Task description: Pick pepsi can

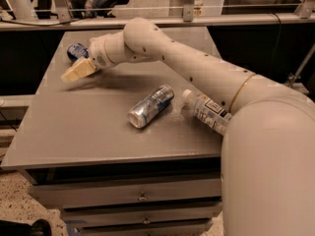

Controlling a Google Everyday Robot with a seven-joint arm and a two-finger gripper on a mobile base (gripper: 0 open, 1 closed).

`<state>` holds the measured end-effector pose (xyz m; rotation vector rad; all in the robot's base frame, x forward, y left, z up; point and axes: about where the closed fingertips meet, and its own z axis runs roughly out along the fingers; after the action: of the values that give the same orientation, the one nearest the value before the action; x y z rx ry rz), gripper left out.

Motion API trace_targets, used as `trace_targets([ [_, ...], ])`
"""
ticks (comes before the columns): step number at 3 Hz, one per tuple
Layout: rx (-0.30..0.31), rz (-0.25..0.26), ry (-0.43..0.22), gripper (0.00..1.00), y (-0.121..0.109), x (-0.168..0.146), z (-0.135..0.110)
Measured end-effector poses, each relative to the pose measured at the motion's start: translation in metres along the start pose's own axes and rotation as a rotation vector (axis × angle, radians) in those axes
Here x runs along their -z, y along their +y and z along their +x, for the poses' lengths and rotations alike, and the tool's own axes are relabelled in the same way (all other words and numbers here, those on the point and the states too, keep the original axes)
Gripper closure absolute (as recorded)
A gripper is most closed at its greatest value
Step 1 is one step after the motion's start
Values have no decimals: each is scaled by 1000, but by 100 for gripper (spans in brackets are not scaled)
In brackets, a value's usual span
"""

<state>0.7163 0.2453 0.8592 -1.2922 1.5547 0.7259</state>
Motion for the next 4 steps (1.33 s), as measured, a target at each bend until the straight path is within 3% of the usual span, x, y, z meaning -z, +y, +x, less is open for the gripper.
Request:
trace_targets([
  [1,8,-3,10,17,0,-3,8],
  [3,27,12,23,64,-2,5,8],
  [4,49,29,30,88,-9,28,-10],
])
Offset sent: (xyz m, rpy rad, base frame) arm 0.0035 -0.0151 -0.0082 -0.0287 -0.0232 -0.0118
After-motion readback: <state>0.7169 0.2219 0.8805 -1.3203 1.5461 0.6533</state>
